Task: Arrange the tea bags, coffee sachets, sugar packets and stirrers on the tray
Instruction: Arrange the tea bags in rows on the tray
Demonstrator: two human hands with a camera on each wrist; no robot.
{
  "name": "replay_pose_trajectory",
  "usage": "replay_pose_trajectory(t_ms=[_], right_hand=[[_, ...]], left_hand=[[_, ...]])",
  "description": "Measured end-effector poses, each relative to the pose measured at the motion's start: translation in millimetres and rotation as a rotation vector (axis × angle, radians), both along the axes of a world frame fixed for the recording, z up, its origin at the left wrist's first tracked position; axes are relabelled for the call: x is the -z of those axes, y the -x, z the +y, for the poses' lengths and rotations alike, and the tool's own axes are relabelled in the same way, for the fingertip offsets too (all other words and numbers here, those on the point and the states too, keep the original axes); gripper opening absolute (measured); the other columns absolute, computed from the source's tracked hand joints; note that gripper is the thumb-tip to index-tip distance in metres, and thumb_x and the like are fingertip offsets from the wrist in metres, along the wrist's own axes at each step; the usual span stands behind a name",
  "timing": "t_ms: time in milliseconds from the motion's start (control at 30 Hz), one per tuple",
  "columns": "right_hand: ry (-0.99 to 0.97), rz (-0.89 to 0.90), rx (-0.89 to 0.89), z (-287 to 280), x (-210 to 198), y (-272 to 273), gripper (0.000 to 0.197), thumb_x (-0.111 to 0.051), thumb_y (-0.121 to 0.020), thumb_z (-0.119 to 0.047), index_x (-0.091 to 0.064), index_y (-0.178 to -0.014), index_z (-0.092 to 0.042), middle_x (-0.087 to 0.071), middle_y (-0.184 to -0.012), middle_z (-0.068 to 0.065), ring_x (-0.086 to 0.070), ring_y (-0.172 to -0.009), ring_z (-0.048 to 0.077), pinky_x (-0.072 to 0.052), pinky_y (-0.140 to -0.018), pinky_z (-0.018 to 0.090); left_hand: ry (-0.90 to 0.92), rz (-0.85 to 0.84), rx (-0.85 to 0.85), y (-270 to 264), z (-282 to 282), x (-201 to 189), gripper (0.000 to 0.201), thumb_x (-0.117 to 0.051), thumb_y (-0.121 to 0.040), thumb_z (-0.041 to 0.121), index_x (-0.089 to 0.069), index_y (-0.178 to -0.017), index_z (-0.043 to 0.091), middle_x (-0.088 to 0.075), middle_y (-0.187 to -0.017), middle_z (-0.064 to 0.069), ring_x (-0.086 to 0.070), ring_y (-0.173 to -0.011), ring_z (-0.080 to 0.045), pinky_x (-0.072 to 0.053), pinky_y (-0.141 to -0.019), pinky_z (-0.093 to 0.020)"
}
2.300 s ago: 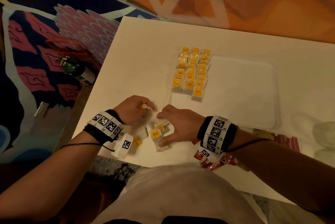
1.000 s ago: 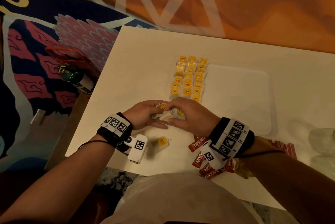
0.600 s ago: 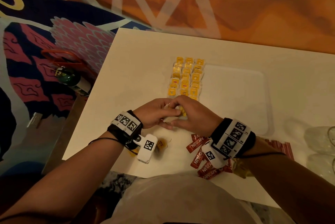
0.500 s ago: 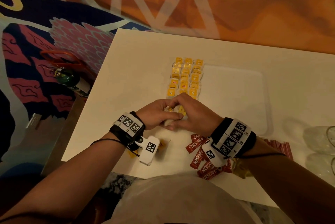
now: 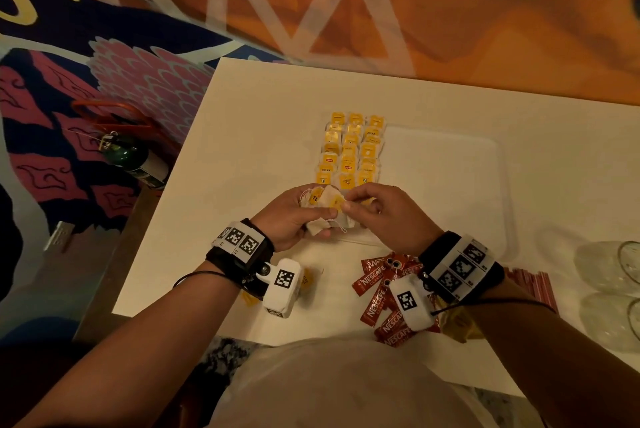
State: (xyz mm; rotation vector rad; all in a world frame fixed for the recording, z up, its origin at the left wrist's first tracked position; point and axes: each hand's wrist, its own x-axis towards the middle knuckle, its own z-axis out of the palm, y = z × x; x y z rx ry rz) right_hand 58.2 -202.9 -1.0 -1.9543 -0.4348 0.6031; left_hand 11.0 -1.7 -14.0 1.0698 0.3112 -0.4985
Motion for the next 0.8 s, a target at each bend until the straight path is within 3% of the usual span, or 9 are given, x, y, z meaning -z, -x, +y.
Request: replay_pose_trajectory(t_ms=[67,167,267,367,567,800], right_hand=[[-0.031,0.074,-0.022,0,2,2,0.014,-0.067,-0.096,-0.031,-0.074,-0.103,-0.021,-0.071,-0.092,-0.014,-0.066,-0.075,-0.001,-0.054,-0.069,0.022],[-0.015,0.091,-0.04,-1,4,3,0.015,-0.065,-0.098,-0.027,-0.074,-0.094,-0.016,-0.07,-0.078,-0.004,-0.067,-0.068,0.009,-0.052,-0.064,0.025],[-0.019,0.097,-0.022,-3,3,2,0.015,-0.066,-0.097,-0.026,-0.075,-0.096,-0.014,-0.072,-0.079,0.006,-0.067,-0.066,0.011,-0.052,-0.064,0.025],[-0.01,0.082,-0.005,-4,3,0,0.016,-0.068,-0.096,-0.025,-0.076,-0.097,-0.011,-0.073,-0.078,0.01,-0.066,-0.066,0.011,-0.052,-0.065,0.028],[-0.016,0.158,0.038,-8,3,-2,0.018,-0.063,-0.099,-0.021,-0.068,-0.103,-0.004,-0.075,-0.085,0.012,-0.073,-0.074,0.016,-0.056,-0.068,0.038],[-0.094,0.317,0.071,-3,0,2,0.018,-0.059,-0.101,-0.022,-0.063,-0.103,-0.004,-0.075,-0.093,0.013,-0.076,-0.081,0.027,-0.06,-0.071,0.038]], left_hand=[[-0.008,-0.001,-0.024,0,-1,2,0.037,-0.067,-0.082,-0.007,-0.064,-0.113,0.012,-0.07,-0.098,-0.008,-0.069,-0.085,-0.021,-0.059,-0.058,-0.025],[0.011,0.007,-0.043,1,-2,4,0.037,-0.065,-0.084,-0.009,-0.063,-0.114,0.012,-0.072,-0.097,-0.006,-0.07,-0.086,-0.019,-0.059,-0.058,-0.026],[0.041,0.055,-0.09,2,-4,3,0.032,-0.067,-0.083,0.005,-0.063,-0.114,0.011,-0.074,-0.093,-0.004,-0.072,-0.08,-0.015,-0.059,-0.056,-0.026],[0.032,0.064,-0.119,2,-3,6,0.014,-0.058,-0.094,0.006,-0.069,-0.101,0.012,-0.074,-0.087,-0.005,-0.071,-0.074,-0.015,-0.058,-0.054,-0.024],[0.049,0.1,-0.182,2,-1,10,0.014,-0.058,-0.093,0.006,-0.065,-0.105,0.007,-0.07,-0.096,-0.013,-0.07,-0.077,-0.02,-0.057,-0.052,-0.025],[0.106,0.076,-0.181,1,-3,15,0.017,-0.057,-0.092,0.006,-0.064,-0.107,0.005,-0.07,-0.093,-0.015,-0.07,-0.077,-0.022,-0.059,-0.06,-0.027]])
